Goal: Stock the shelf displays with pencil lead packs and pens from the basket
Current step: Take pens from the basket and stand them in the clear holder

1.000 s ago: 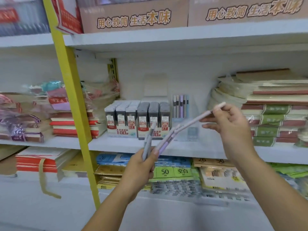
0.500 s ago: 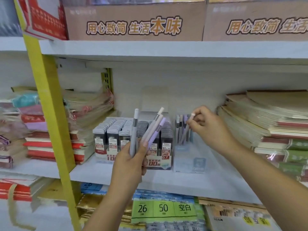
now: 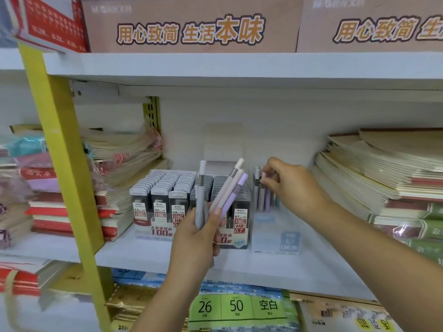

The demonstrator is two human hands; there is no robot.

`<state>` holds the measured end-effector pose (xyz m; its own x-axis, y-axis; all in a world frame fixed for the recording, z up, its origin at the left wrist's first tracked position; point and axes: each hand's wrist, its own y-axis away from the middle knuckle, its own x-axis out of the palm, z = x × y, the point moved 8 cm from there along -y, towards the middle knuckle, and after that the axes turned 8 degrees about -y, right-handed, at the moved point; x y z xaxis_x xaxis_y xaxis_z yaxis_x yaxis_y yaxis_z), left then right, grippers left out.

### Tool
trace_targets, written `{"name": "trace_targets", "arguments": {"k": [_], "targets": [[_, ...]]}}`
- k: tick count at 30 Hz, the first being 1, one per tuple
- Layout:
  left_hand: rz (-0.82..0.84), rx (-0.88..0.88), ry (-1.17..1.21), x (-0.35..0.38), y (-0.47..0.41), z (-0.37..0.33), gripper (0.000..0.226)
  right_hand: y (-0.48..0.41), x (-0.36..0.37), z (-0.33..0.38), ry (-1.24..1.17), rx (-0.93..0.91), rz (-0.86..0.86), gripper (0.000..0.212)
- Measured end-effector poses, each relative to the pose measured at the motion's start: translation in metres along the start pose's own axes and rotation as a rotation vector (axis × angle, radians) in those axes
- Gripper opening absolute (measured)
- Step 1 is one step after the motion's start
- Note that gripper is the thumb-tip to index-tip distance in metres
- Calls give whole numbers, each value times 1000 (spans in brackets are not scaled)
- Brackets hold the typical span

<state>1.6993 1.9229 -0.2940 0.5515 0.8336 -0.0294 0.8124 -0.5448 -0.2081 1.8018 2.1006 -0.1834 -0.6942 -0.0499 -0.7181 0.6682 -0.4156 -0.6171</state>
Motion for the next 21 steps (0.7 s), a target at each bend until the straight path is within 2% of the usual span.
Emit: {"name": "trace_targets", "arguments": {"k": [3,5,7,8,10,13,15,17,19,21], "targets": [[24,-28,24,4,2,1,28,8,-12,6,-23,26,-87,16],[41,-35,49,8,4,0,27,24,-13,10,-344,115,-100,18],[57,-35,72,13,5,-1,26,39,5,20,-755,245,35,18],[65,-30,80,15,6,-2,27,44,12,26,-868,275,77,17],[79,-19,90,19,8,-3,25,48,16,32,-973,284,75,12],[74,-20,70,19,10,-5,22,45,3,27,-1097,326,-17,10],[57,-40,62,13,9,-3,26,39,-24,11,-1108,311,-193,6],[45,-61,41,7,8,-1,32,32,-57,-3,-961,225,-362,13],[42,-63,18,3,8,0,34,24,-70,-7,-710,136,-354,18],[41,-54,12,0,8,-1,35,19,-57,-8,-514,109,-227,18]]}}
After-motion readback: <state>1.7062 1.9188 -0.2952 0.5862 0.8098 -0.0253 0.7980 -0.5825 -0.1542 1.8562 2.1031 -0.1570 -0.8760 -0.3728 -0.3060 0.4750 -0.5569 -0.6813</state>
